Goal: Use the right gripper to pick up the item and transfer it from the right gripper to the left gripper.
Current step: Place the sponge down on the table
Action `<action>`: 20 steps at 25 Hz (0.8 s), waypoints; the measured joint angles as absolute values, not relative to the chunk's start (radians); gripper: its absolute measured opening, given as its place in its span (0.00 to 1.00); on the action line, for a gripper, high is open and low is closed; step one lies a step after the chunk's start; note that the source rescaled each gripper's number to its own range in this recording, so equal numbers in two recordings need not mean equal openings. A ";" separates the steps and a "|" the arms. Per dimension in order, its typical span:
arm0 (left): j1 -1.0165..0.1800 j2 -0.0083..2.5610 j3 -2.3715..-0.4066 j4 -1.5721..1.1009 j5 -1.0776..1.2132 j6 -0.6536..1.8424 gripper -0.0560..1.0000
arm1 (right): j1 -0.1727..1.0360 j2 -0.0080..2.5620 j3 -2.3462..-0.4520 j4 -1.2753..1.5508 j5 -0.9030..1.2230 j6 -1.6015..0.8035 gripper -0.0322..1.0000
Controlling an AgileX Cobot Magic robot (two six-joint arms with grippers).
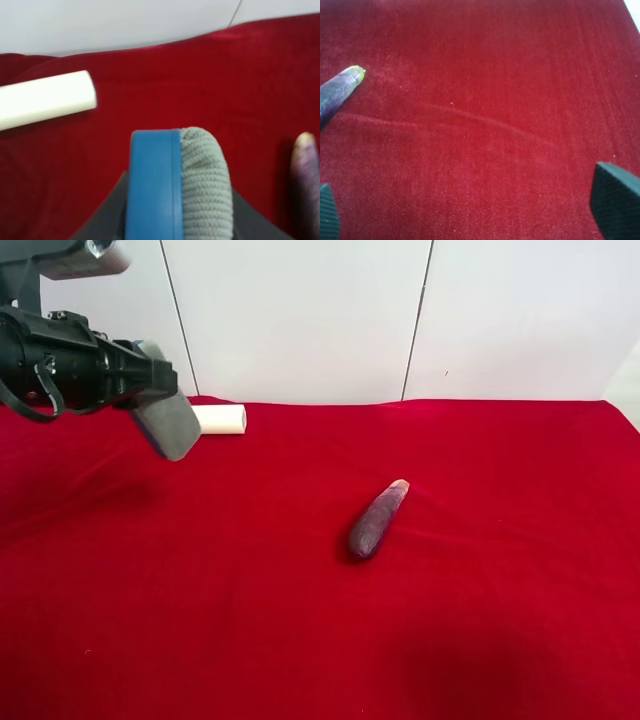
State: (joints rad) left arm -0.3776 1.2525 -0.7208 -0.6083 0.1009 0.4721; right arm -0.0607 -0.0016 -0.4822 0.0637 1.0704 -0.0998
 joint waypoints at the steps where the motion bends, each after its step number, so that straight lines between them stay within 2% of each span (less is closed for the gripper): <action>1: -0.369 1.265 -0.730 -0.564 0.150 0.472 0.05 | -0.061 -0.002 -0.482 0.064 1.070 -0.100 1.00; 7: -0.339 1.406 -0.886 -0.379 0.398 0.472 0.05 | -0.061 -0.002 -0.482 0.064 1.070 -0.100 1.00; 20: -0.338 1.766 -1.184 -0.306 0.589 0.472 0.05 | -0.061 -0.002 -0.482 0.064 1.070 -0.100 1.00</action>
State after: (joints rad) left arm -0.3381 1.7657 -1.1842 -0.3059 0.5888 0.4721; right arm -0.0607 -0.0016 -0.4822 0.0637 1.0704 -0.0998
